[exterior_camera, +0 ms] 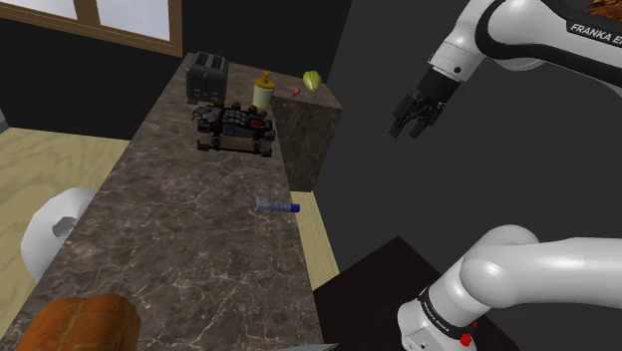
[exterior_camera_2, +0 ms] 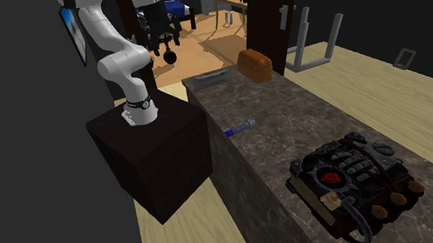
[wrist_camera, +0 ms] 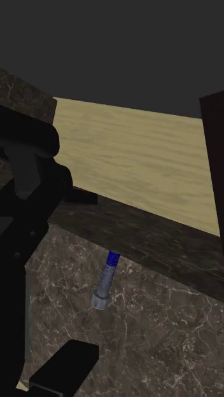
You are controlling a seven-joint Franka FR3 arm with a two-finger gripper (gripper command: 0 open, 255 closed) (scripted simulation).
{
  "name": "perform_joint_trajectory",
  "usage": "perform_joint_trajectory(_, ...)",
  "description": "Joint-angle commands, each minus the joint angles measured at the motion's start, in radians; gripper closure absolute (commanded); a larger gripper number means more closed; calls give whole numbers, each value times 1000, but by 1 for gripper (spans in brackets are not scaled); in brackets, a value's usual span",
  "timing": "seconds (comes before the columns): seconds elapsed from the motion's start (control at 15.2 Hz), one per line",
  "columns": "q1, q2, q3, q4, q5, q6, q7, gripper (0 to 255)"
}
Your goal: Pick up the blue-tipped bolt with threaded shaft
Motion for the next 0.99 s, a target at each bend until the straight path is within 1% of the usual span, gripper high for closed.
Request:
perform_joint_trajectory(0.0, 0, 0, 0, 0, 0, 0, 0, 0)
perform_joint_trajectory(0.46, 23, 147, 88, -66, 36, 213, 81, 0)
perform_joint_trajectory(0.92, 38, 353, 173, -64, 46, 416, 167, 0)
